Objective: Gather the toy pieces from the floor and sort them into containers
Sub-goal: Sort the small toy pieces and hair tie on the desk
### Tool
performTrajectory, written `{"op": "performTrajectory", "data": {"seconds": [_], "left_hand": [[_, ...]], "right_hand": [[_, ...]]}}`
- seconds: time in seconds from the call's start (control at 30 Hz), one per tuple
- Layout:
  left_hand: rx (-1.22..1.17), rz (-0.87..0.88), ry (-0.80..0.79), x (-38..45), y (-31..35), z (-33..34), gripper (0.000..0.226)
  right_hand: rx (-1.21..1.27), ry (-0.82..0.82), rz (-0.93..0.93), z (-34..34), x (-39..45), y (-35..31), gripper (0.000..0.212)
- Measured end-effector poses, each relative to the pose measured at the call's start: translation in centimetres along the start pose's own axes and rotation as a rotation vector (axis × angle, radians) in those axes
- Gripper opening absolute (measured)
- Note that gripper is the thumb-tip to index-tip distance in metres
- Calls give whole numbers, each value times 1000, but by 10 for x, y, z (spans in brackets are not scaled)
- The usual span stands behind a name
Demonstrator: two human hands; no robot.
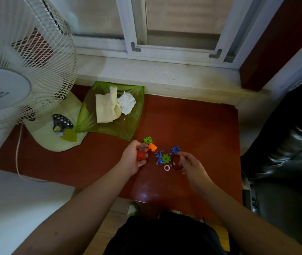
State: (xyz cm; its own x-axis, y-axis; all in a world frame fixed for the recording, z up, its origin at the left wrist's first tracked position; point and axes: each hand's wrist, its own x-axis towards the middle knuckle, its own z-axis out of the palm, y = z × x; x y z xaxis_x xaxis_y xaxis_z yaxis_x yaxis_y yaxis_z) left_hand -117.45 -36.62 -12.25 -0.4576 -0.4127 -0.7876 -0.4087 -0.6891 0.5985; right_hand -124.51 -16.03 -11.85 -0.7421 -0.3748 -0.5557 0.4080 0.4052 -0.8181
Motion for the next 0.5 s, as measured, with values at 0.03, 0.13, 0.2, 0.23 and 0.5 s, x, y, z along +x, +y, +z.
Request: {"op": "performTrajectory", "data": {"seconds": [0.03,0.13,0.2,0.23,0.5], "left_hand": [[-23,-5,-7,2,1,1,30],[102,27,36,4,1,7,47],[290,69,92,4,3,11,44],[319,63,106,4,4,13,40],[24,-69,-60,6,4,13,34]], "right_hand": [[39,1,27,0,0,-2,19],[164,0,105,-3,0,-5,27],[219,10,161,-6,2,-5,32],[251,12,182,-9,3,-5,33],[634,-37,299,-18,14,-4,22]]}}
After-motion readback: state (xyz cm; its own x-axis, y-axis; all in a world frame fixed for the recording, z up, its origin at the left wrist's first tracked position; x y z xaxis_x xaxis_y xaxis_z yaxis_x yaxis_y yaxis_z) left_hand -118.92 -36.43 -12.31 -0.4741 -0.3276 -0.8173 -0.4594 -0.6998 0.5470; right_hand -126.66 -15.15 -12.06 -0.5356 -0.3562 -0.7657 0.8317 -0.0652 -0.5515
